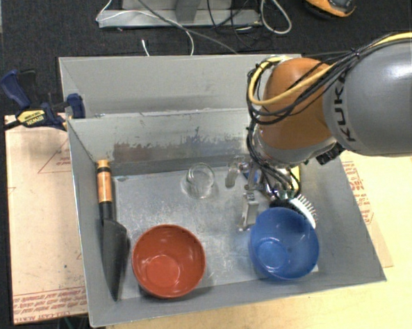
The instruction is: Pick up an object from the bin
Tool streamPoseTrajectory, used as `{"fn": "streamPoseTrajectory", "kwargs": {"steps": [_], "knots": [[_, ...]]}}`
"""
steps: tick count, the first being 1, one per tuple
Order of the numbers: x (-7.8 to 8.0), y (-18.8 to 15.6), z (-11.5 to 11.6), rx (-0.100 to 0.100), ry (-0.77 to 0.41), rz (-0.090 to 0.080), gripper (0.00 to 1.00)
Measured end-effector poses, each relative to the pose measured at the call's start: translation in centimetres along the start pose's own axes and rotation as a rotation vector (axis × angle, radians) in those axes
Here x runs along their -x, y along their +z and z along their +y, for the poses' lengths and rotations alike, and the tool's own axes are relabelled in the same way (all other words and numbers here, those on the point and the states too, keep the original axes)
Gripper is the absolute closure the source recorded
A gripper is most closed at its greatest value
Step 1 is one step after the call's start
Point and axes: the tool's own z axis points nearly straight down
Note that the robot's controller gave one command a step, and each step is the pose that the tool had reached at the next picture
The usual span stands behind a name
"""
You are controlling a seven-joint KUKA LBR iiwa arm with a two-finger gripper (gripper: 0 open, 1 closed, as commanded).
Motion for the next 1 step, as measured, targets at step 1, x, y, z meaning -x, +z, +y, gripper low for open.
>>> {"fn": "streamPoseTrajectory", "kwargs": {"steps": [1], "knots": [[0.15,-0.48,-0.02,0.0,0.001,-0.007,0.0]]}}
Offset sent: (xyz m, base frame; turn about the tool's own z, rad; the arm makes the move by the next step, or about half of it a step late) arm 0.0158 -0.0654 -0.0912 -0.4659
